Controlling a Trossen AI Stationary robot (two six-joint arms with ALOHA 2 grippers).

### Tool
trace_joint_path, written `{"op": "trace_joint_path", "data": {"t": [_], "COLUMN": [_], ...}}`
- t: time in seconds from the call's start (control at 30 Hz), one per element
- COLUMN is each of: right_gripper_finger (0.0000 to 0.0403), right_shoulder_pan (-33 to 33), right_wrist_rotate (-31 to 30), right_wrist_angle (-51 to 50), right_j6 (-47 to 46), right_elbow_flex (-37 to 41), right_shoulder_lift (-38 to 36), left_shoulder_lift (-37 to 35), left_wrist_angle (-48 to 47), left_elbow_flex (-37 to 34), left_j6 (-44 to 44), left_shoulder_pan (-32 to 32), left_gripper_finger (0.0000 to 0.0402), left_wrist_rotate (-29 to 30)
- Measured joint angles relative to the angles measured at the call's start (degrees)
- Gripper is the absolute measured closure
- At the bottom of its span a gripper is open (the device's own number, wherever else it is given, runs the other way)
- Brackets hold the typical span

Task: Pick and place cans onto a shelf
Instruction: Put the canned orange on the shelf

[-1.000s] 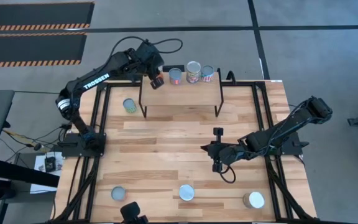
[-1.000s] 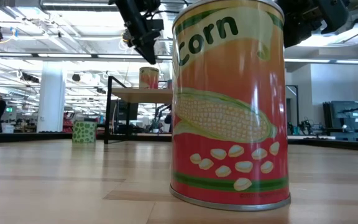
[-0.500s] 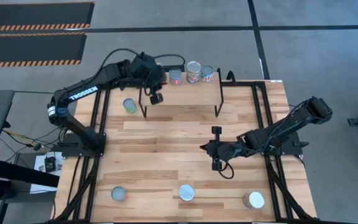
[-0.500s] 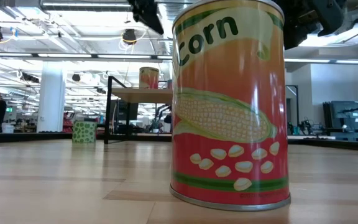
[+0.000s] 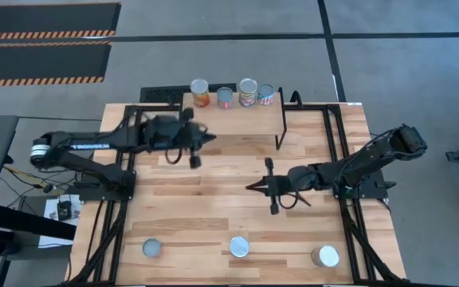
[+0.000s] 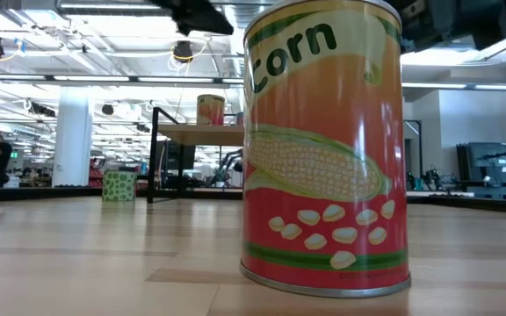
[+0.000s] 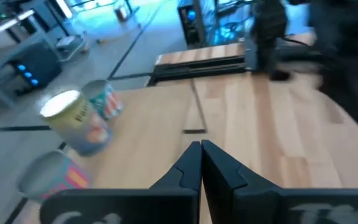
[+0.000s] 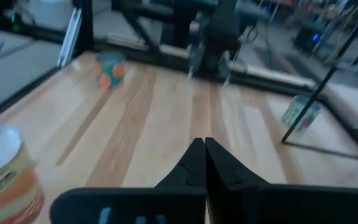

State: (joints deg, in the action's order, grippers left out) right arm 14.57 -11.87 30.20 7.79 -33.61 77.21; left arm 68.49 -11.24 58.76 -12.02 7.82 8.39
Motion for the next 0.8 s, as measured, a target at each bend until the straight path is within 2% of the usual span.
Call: {"op": "trace_joint_path", "data": {"t": [0.13,0.27,0.43,0.53,0.7,0.8], "right_gripper_finger": [0.0393,0.0394,0.0395,0.0394,0.0393,0.0393], "right_shoulder_pan": [-0.4,-0.4,-0.4,-0.4,-0.4,-0.4], "right_wrist_rotate": [0.0,0.0,-0.5,-1.6,-1.7,-1.7], "right_wrist_angle": [7.6,10.7,13.4,13.6,13.5,13.3], "right_j6": [0.8,0.9,0.8,0.7,0.7,0.7], "right_elbow_flex": [3.2,5.2,6.9,6.9,6.9,6.9], "right_shoulder_lift": [0.0,0.0,0.0,0.0,0.0,0.0], "left_shoulder_lift": [-5.7,-10.7,-14.8,-15.3,-14.7,-13.7], "left_wrist_angle": [5.5,8.3,8.6,5.5,-2.1,-8.4], "left_elbow_flex": [-9.6,-18.2,-25.2,-26.0,-24.9,-22.7], "left_j6": [2.2,5.1,11.0,13.0,16.5,23.3], "left_shoulder_pan": [-4.4,-9.3,-15.1,-20.1,-30.5,-35.8], "left_gripper_finger": [0.0401,0.0401,0.0401,0.0401,0.0401,0.0398], "left_wrist_rotate": [1.3,6.4,7.7,5.6,5.8,5.8]}}
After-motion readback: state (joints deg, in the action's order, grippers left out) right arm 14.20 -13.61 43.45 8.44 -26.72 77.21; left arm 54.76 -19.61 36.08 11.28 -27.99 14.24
